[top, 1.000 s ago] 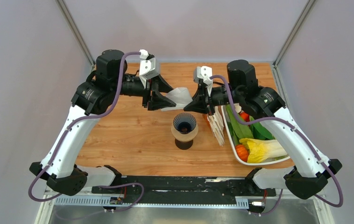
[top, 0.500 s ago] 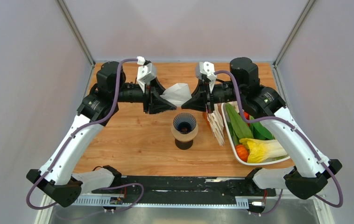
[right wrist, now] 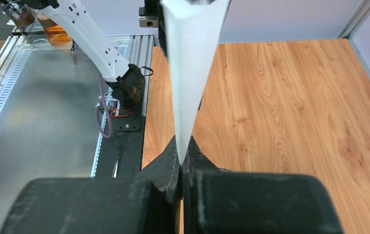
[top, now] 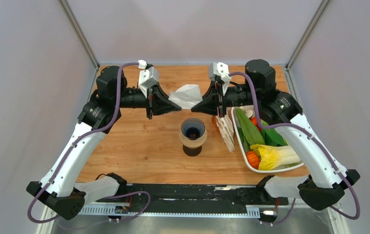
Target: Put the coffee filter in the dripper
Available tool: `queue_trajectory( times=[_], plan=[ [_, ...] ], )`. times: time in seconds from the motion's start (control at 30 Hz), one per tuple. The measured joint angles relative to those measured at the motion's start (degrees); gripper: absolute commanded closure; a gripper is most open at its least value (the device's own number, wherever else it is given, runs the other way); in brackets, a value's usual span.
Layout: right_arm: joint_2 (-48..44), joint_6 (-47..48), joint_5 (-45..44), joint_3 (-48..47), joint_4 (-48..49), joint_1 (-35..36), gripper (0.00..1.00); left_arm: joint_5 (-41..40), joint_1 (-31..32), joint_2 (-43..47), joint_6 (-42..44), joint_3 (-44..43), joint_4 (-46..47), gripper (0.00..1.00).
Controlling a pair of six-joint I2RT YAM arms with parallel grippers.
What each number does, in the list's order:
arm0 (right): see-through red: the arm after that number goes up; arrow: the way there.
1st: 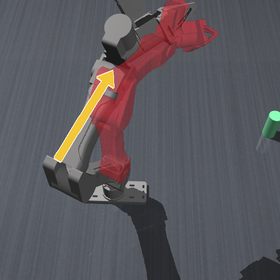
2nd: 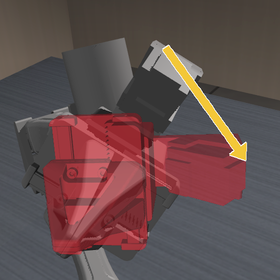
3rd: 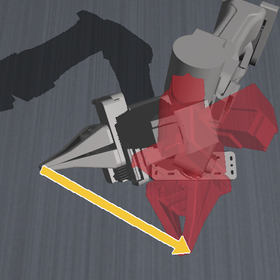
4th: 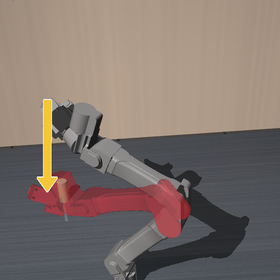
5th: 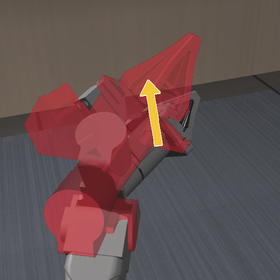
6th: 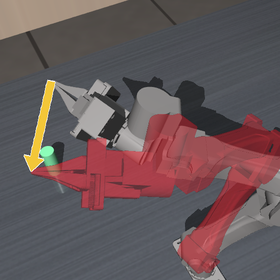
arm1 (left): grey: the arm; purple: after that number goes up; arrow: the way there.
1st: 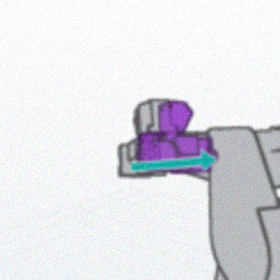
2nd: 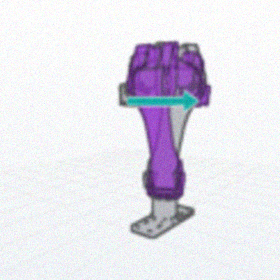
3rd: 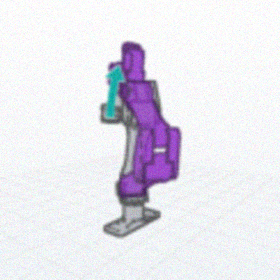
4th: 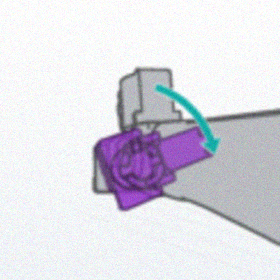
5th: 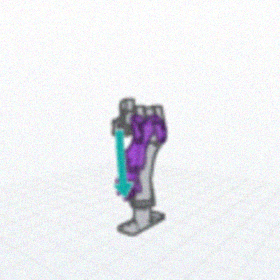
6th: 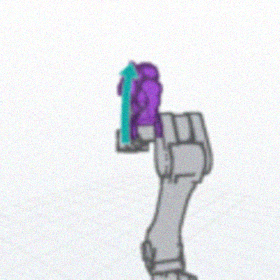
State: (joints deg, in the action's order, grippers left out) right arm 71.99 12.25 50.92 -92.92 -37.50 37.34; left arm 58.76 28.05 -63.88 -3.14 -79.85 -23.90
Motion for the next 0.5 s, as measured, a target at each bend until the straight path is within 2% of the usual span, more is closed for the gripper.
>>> queue_trajectory(
  times=[0.03,0.1,0.13,0.2,0.37,0.5],
  plan=[
    [-0.09,-0.02,0.07,0.02,0.0,-0.04,1.0,0.09,0.0,-0.17,0.68,-0.46,-0.7,1.0],
    [-0.2,0.0,0.17,0.13,0.0,-0.04,1.0,0.35,0.0,-0.2,2.25,-1.31,-2.49,0.79],
    [-0.22,0.02,0.17,0.22,0.11,-0.07,1.0,0.28,0.0,-0.2,3.26,-1.79,-3.39,0.64],
    [-0.31,0.26,0.15,0.33,0.17,-0.24,1.0,-0.22,-0.09,-0.39,5.84,-3.8,-7.5,0.52],
    [-3.15,3.61,-0.83,3.19,1.22,-0.79,1.0,-1.84,-6.56,-0.68,10.32,-11.65,-18.88,0.42],
    [-7.32,8.48,-2.25,7.69,2.64,-0.7,1.0,-1.6,-12.96,0.79,6.34,-13.66,-19.87,0.37]
  ],
)
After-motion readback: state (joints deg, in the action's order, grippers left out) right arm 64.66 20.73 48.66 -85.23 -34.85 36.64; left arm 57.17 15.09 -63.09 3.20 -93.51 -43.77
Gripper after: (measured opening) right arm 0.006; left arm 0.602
